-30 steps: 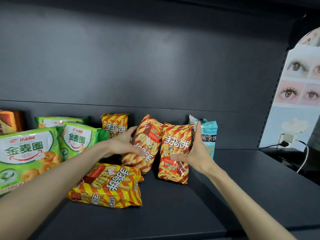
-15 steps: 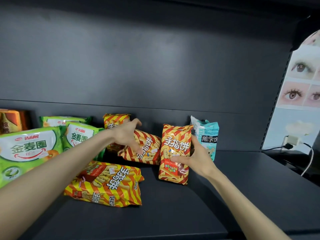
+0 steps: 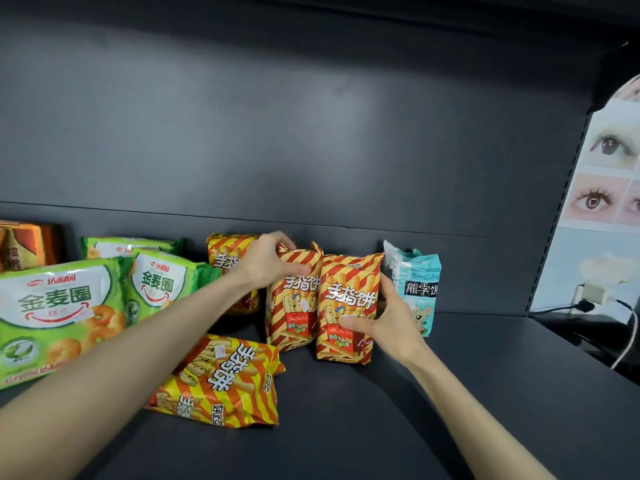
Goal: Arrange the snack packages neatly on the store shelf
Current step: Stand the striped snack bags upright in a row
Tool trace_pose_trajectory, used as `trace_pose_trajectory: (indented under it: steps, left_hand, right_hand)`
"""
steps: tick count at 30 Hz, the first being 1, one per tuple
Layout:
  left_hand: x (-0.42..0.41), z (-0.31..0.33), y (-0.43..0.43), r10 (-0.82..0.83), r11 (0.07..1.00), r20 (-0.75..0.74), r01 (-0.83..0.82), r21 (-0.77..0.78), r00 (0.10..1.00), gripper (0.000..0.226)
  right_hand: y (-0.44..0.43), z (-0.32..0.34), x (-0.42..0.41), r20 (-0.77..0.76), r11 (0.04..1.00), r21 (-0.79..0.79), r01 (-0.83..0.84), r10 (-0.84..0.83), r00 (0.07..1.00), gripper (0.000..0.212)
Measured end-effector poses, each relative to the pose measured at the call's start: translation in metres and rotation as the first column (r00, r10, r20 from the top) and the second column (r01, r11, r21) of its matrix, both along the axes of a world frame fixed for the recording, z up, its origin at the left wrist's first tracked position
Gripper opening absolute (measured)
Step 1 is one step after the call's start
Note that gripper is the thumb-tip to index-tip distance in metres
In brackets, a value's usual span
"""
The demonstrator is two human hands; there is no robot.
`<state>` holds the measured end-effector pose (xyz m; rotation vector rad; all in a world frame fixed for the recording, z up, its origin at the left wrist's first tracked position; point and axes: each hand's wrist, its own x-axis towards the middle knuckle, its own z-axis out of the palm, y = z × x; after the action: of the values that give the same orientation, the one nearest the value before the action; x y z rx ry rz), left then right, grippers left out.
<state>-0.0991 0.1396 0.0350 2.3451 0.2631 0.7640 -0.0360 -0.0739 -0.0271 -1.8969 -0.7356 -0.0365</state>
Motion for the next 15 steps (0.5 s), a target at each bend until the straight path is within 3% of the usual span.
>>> trace_pose_trajectory:
  steps: [2, 4, 6, 8, 11, 15]
  left_hand:
    - [-0.001, -0.005, 0.003, -0.090, 0.992, -0.099, 0.080, -0.095, 0.991, 0.058]
    - [-0.010, -0.003, 0.010, -0.241, 0.955, -0.258, 0.181, -0.235, 0.936, 0.075]
    - [-0.015, -0.002, 0.015, -0.312, 0.926, -0.321, 0.211, -0.312, 0.894, 0.089]
    - [-0.013, -0.005, 0.018, -0.304, 0.923, -0.277, 0.211, -0.321, 0.911, 0.093]
    - [-0.003, -0.017, 0.015, -0.226, 0.922, -0.179, 0.151, -0.357, 0.958, 0.095]
    - [0.013, -0.028, 0.011, -0.238, 0.881, -0.082, 0.179, -0.437, 0.968, 0.090]
  right_hand:
    - [0.000, -0.002, 0.004, 0.002, 1.000, -0.014, 0.009, -0.009, 1.000, 0.092]
    - [-0.001, -0.004, 0.007, -0.003, 0.999, -0.039, -0.010, 0.010, 1.000, 0.091]
    - [-0.002, -0.006, 0.009, -0.001, 0.994, -0.093, -0.051, 0.051, 0.999, 0.103]
    - [-0.001, -0.007, 0.009, -0.009, 0.990, -0.116, -0.074, 0.073, 0.997, 0.109]
    - [0.001, -0.006, 0.011, -0.002, 0.993, -0.107, -0.054, 0.054, 0.999, 0.105]
    - [0.002, -0.004, 0.020, 0.002, 0.990, -0.134, -0.031, 0.031, 1.000, 0.101]
